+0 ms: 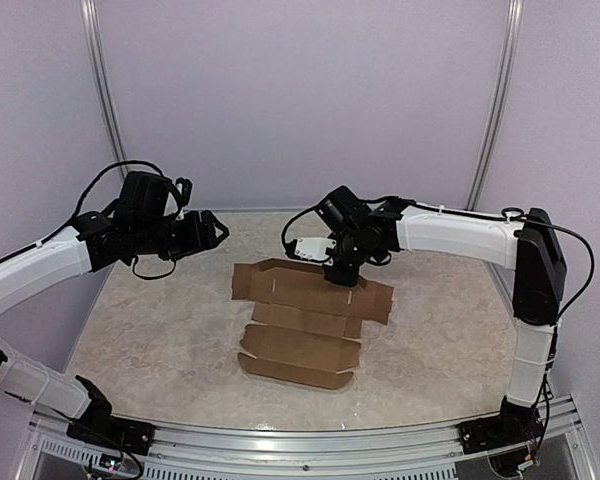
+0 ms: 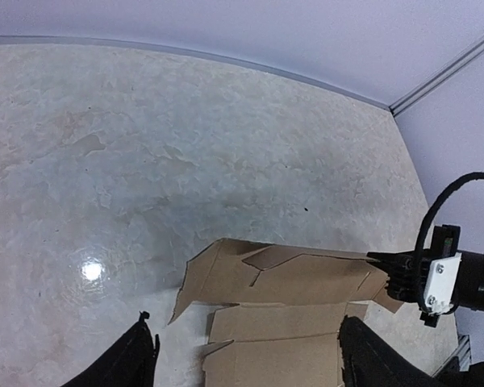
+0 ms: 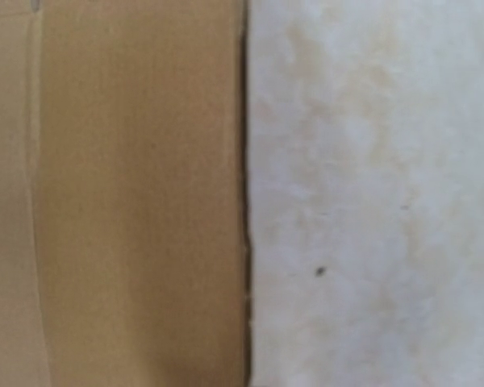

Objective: Fold the paper box

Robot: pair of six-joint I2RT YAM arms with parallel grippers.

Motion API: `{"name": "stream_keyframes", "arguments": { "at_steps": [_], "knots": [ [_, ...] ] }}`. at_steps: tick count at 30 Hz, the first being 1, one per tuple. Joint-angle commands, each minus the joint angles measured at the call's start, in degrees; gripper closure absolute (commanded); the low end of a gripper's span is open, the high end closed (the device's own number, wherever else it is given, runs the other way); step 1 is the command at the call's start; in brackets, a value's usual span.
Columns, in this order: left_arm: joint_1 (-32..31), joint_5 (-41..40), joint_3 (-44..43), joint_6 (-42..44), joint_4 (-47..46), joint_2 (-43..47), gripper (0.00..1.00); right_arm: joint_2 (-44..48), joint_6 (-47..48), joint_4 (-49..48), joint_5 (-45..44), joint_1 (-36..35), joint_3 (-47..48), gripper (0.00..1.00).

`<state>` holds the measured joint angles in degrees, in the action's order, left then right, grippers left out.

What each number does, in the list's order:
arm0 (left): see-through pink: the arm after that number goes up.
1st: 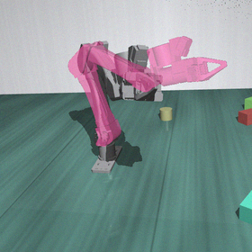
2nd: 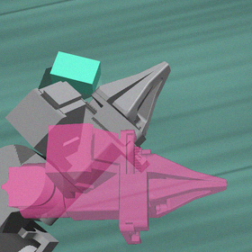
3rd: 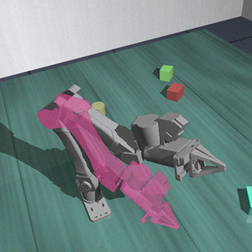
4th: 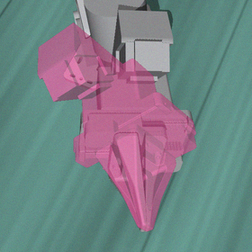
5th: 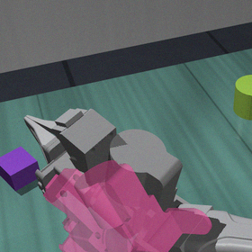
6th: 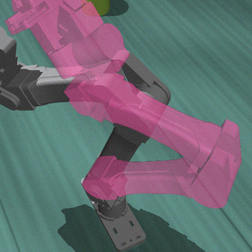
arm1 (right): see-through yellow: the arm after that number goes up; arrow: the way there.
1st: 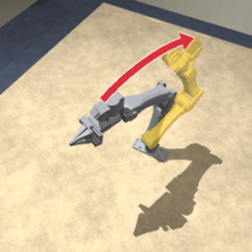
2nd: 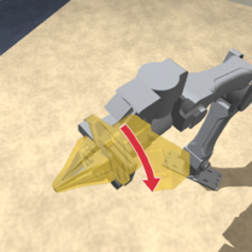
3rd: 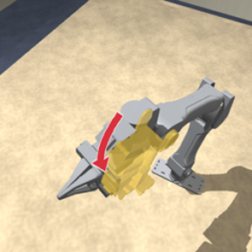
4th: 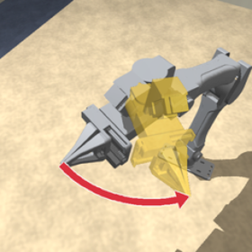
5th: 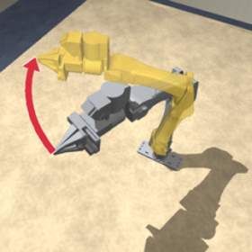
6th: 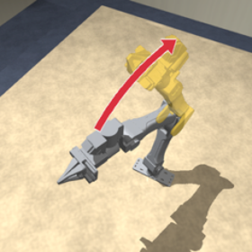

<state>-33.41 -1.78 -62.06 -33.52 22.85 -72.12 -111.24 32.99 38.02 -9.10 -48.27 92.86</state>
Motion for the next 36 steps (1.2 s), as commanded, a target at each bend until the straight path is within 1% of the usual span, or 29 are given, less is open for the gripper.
{"name": "stream_keyframes", "arguments": {
  "at_steps": [1, 5, 8, 11, 14, 24, 36],
  "knots": [
    [-0.39, 5.68, -2.33, -2.61, -3.84, -2.44, 0.35, 0.3, 2.95, -3.73, -5.48, -1.9, -0.52, 1.0],
    [-0.43, 8.43, -3.49, -3.94, -5.36, -4.55, 0.64, 2.63, 4.02, -7.37, -8.07, -3.46, -3.4, 1.0],
    [-0.43, 9.61, -4.54, -4.25, -5.99, -6.31, 0.83, 4.83, 4.63, -10.43, -9.09, -4.66, -5.86, 1.0],
    [-0.43, 9.22, -5.11, -4.57, -5.75, -7.55, 1.0, 6.01, 4.44, -11.25, -9.82, -5.5, -6.68, 1.0],
    [-0.43, 7.81, -5.59, -4.7, -4.25, -8.77, 1.0, 6.66, 4.19, -11.68, -10.75, -6.06, -6.91, 1.0],
    [-1.15, 9.36, -7.54, -3.79, -2.91, -13.84, 1.0, 8.26, 4.31, -14.64, -14.64, -7.32, -8.35, 1.0],
    [-3.68, 9.72, -10.61, -1.91, -1.32, -17.5, 1.0, 9.16, 3.72, -15.75, -14.12, -8.15, -8.13, 1.0]
  ]
}}
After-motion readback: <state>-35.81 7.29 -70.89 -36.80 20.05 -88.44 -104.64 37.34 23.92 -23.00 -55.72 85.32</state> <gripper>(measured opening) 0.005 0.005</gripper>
